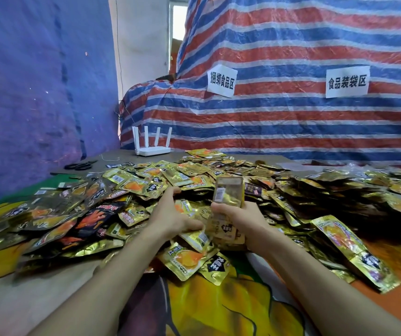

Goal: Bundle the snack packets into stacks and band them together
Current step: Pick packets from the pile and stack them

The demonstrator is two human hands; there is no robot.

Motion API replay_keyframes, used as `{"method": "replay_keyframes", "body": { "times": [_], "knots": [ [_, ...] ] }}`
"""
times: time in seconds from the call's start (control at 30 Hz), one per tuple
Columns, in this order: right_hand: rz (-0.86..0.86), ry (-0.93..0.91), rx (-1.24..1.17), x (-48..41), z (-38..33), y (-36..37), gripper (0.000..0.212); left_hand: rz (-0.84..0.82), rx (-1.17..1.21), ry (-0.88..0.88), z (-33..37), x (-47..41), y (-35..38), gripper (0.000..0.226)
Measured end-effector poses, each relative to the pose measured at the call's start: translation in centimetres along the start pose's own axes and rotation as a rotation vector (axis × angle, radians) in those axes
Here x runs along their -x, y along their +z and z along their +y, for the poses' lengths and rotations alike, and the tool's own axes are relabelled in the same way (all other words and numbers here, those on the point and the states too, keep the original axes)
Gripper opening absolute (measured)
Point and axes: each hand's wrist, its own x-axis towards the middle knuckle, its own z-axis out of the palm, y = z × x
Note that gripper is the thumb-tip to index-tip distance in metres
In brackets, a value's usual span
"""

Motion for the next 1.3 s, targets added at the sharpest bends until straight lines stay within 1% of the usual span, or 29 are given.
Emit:
{"method": "replay_keyframes", "body": {
  "times": [0.03, 0.13, 0.23, 0.3, 0.33, 0.37, 0.43, 0.47, 0.53, 0.6, 0.67, 0.73, 0.77, 0.87, 0.9, 0.97, 1.03, 1.1, 1.13, 1.17, 1.2, 1.23, 1.27, 1.3],
  "knots": [
    [-0.016, 0.002, 0.000, 0.1, 0.0, 0.2, 0.012, -0.013, 0.039, -0.004, 0.1, 0.0, 0.1, 0.100],
    [-0.014, -0.035, -0.053, 0.2, 0.1, 0.4, 0.008, -0.004, 0.123, -0.015, 0.3, -0.1, 0.1, 0.094],
    [0.036, -0.120, -0.149, 0.1, 0.2, 0.5, 0.004, 0.083, 0.272, 0.004, 0.7, -0.3, -0.4, 0.085],
    [0.034, -0.138, -0.254, 0.2, -0.1, 0.5, 0.012, 0.189, 0.366, 0.057, 1.2, -0.6, -0.8, 0.062],
    [0.018, -0.146, -0.294, 0.2, -0.3, 0.6, 0.019, 0.225, 0.424, 0.086, 1.6, -0.4, -0.9, 0.056],
    [-0.003, -0.153, -0.324, 0.3, -0.4, 0.7, 0.028, 0.234, 0.485, 0.117, 1.9, -0.1, -0.8, 0.055],
    [-0.040, -0.166, -0.390, 0.4, -0.7, 0.7, 0.043, 0.184, 0.576, 0.192, 2.3, 0.4, -0.4, 0.058],
    [-0.055, -0.174, -0.424, 0.4, -0.7, 0.6, 0.044, 0.139, 0.611, 0.226, 2.3, 0.6, -0.1, 0.054],
    [-0.083, -0.199, -0.467, 0.3, -0.8, 0.1, 0.038, 0.055, 0.635, 0.259, 2.3, 0.8, 0.4, 0.033],
    [-0.093, -0.221, -0.457, 0.2, -0.8, -0.3, 0.033, 0.006, 0.585, 0.268, 2.3, 1.0, 0.7, 0.017],
    [-0.066, -0.242, -0.411, 0.3, -0.7, -0.4, 0.037, -0.066, 0.558, 0.256, 2.2, 1.2, 1.0, 0.018],
    [-0.022, -0.268, -0.370, 0.3, -0.6, -0.3, 0.042, -0.125, 0.597, 0.218, 2.2, 1.5, 1.2, 0.031],
    [-0.008, -0.278, -0.362, 0.3, -0.6, -0.2, 0.039, -0.125, 0.611, 0.205, 2.2, 1.4, 1.3, 0.033],
    [0.019, -0.311, -0.324, 0.2, -0.5, 0.0, 0.025, -0.038, 0.571, 0.200, 1.7, 0.9, 1.5, 0.020],
    [0.031, -0.323, -0.297, 0.3, -0.4, 0.1, 0.025, -0.006, 0.561, 0.196, 1.5, 0.7, 1.6, 0.023],
    [0.055, -0.340, -0.235, 0.5, -0.1, 0.5, 0.027, 0.064, 0.562, 0.168, 1.2, 0.7, 1.9, 0.036],
    [0.085, -0.356, -0.202, 0.5, 0.2, 0.8, 0.028, 0.108, 0.584, 0.110, 1.1, 0.7, 2.1, 0.042],
    [0.141, -0.371, -0.202, 0.5, 0.3, 0.9, 0.031, 0.107, 0.658, 0.020, 1.0, 0.8, 2.1, 0.046],
    [0.168, -0.380, -0.203, 0.4, 0.3, 0.9, 0.031, 0.102, 0.662, -0.015, 0.9, 0.8, 2.0, 0.051],
    [0.188, -0.388, -0.202, 0.3, 0.2, 0.8, 0.032, 0.105, 0.611, -0.034, 1.0, 0.9, 1.8, 0.055],
    [0.202, -0.390, -0.203, 0.2, 0.1, 0.8, 0.033, 0.108, 0.538, -0.019, 1.0, 1.0, 1.6, 0.053],
    [0.213, -0.386, -0.214, 0.2, 0.0, 0.7, 0.034, 0.089, 0.468, 0.035, 1.1, 1.0, 1.4, 0.044],
    [0.226, -0.379, -0.231, 0.1, 0.0, 0.5, 0.035, 0.040, 0.414, 0.111, 1.2, 1.0, 1.1, 0.035],
    [0.242, -0.371, -0.245, 0.0, -0.1, 0.3, 0.035, -0.010, 0.370, 0.173, 1.5, 1.2, 0.8, 0.031]
  ]
}}
